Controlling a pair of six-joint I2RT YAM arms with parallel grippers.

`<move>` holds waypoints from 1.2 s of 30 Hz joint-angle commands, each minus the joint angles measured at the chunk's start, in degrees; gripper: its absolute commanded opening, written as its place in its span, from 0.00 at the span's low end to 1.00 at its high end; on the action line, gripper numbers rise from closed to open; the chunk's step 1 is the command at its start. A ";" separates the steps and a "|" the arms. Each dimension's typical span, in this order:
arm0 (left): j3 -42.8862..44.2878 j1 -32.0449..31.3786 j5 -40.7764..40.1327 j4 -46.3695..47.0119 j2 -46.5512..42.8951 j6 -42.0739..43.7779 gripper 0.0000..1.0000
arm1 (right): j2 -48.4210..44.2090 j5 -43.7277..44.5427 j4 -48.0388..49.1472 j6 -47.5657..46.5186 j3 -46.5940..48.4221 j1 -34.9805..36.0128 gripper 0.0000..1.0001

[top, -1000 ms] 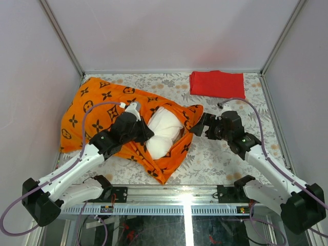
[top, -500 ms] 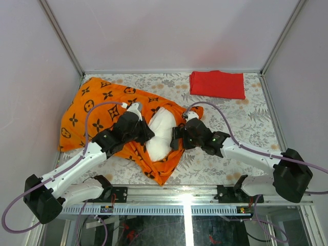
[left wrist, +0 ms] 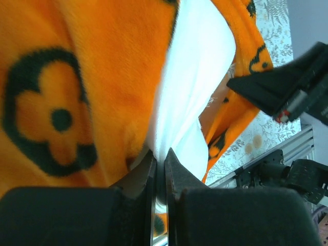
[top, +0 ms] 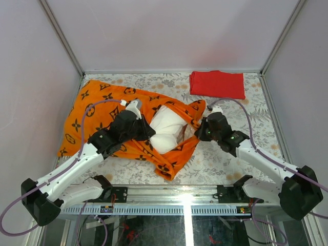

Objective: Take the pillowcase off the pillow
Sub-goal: Remove the pillow from the pillowcase.

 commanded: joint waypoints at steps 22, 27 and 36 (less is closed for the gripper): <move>-2.29 -4.47 13.86 4.74 7.99 1.92 0.00 | -1.26 -12.58 -1.44 -7.63 13.24 -10.64 0.99; -2.91 -5.21 13.19 4.74 7.53 1.49 0.00 | 6.58 -18.12 1.26 -6.94 17.14 -10.46 0.99; -3.26 -5.41 13.03 4.62 6.69 2.05 0.00 | 13.30 -14.89 -1.25 -10.45 17.39 -7.65 0.76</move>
